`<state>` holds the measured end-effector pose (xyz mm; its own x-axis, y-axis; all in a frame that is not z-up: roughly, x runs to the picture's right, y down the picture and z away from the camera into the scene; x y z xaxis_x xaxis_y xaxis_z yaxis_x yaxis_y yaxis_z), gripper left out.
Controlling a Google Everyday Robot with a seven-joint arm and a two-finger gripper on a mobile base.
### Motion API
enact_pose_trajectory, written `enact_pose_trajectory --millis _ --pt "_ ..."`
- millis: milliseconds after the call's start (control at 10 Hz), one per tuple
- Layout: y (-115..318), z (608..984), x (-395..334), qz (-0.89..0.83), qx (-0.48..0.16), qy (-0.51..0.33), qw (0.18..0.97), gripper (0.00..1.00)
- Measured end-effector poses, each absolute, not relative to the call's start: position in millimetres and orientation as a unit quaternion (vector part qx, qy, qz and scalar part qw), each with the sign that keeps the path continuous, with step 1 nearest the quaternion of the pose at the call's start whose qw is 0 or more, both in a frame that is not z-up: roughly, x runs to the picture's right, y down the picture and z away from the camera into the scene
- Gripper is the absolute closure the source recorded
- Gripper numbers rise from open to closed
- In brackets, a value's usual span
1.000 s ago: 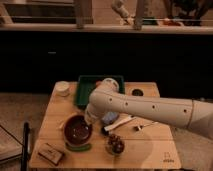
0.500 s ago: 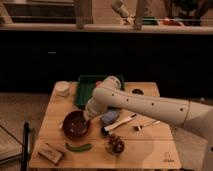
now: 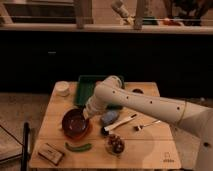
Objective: Stack bowls on top of each other
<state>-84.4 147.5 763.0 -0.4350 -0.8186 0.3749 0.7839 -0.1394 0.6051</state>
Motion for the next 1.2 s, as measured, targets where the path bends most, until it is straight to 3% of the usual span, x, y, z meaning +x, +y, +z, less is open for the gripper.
enact_pose_trajectory --millis 100,300,900,1200 --pt "147.5 765.4 -84.9 -0.750 0.024 -0.390 0.534 0.99" --pt "147.7 768.6 -84.1 -0.742 0.029 -0.398 0.539 0.84" --pt "148.8 771.5 -87.1 -0.729 0.046 -0.422 0.537 0.24" --pt "152.2 770.9 -95.3 -0.733 0.045 -0.429 0.526 0.20"
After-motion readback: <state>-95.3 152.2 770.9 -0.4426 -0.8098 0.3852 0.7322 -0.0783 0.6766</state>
